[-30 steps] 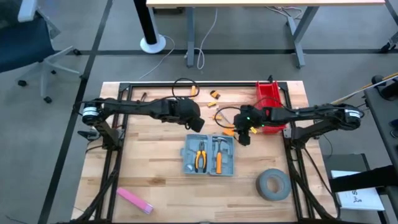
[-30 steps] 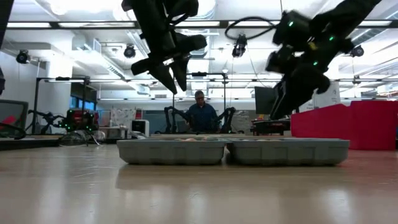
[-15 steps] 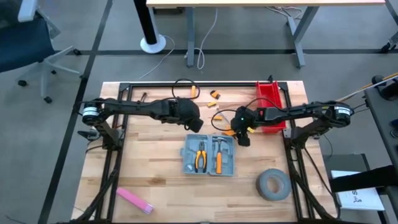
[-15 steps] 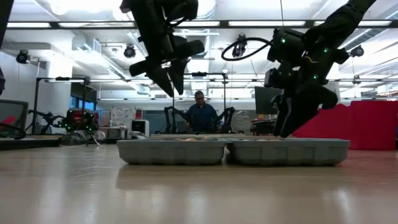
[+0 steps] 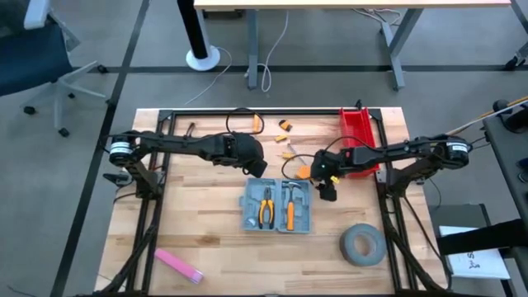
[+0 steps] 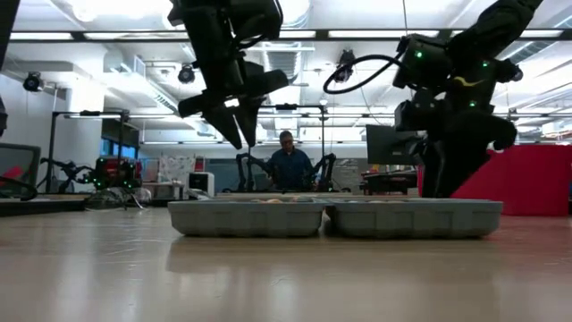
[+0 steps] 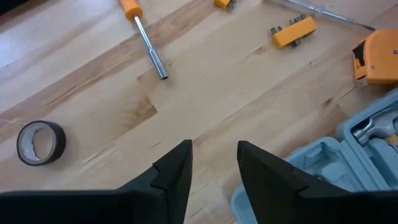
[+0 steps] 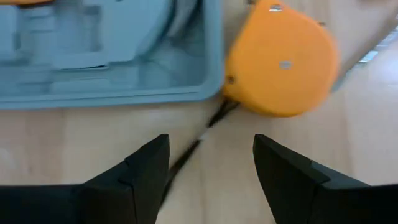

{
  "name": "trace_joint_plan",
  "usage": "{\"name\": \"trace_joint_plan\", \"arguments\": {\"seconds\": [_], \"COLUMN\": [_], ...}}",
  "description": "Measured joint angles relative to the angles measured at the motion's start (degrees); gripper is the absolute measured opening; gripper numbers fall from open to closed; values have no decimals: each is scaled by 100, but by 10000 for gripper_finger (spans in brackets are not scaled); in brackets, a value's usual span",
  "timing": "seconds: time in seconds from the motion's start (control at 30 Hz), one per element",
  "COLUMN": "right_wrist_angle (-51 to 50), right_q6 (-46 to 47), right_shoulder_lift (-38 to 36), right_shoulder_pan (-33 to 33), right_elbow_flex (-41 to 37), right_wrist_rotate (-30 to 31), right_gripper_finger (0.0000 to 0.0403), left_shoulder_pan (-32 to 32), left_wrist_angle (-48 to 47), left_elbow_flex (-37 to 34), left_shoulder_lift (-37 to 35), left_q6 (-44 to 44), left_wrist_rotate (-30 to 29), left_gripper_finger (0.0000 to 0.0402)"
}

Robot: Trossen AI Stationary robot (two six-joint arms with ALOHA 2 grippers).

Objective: Prefit tool cases
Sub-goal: Put the yellow measuring tape into the gray pre-fit tool case

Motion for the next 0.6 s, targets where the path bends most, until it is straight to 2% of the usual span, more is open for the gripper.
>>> {"name": "trace_joint_plan", "arguments": {"seconds": [0.23,0.6], "right_wrist_angle": [-147,-87], "right_q6": [161,296], "right_shoulder_lift": [0,-9], "right_shoulder_pan": [374,459], "right_elbow_flex": [-80,-364], "right_wrist_rotate": [150,255], "right_gripper_finger": [206,204], "left_shoulder_pan": [-7,-11], "left_wrist_angle": [2,1], "left_elbow_flex": [5,8], "left_shoulder_lift": [-1,-2], "left_q6": [0,0], "left_wrist_rotate": [2,48], "left_gripper_finger": [144,135]}}
